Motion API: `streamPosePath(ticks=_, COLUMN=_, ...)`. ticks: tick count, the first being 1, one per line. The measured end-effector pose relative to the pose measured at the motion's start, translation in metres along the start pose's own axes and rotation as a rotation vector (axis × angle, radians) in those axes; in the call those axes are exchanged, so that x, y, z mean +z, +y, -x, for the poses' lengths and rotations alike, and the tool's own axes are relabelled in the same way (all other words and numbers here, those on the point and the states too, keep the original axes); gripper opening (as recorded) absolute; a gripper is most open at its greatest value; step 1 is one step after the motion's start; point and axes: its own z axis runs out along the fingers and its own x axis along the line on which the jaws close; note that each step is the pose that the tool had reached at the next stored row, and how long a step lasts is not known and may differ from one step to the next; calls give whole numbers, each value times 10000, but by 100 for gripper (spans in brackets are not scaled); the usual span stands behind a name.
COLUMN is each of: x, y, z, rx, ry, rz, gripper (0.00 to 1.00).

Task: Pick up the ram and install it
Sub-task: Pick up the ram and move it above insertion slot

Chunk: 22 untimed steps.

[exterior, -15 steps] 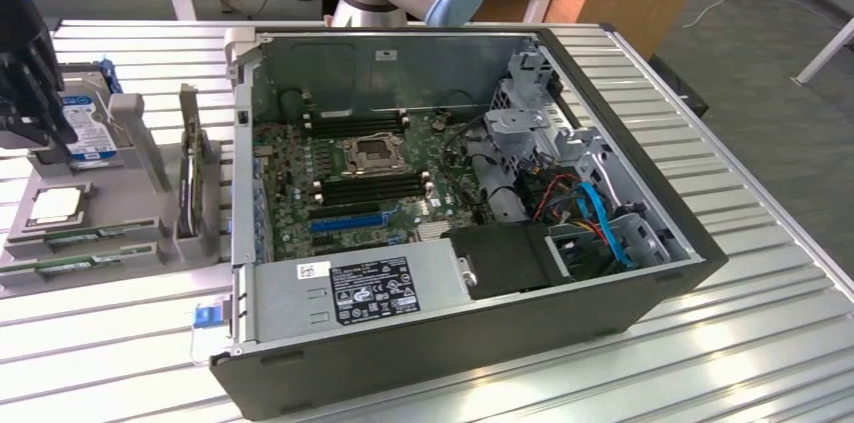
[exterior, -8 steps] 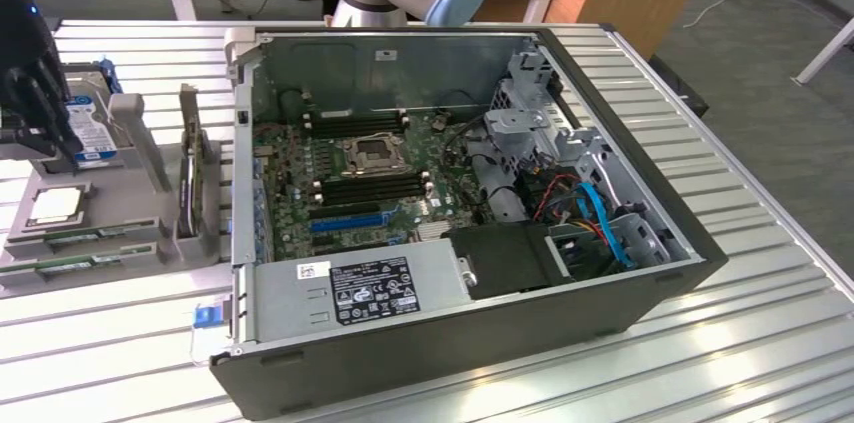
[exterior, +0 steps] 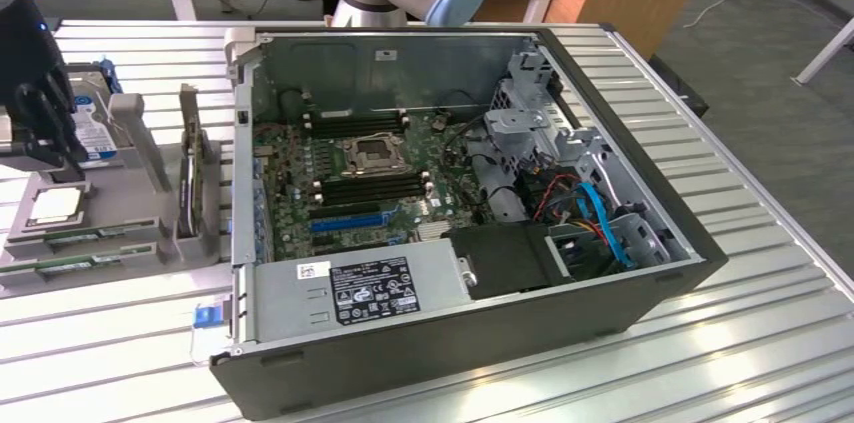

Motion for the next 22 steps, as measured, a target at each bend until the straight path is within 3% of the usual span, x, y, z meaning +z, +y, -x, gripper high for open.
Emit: streamPosePath(ticks=22, x=299, y=-5, z=-8, rx=0, ry=0, rz=0, gripper=31)
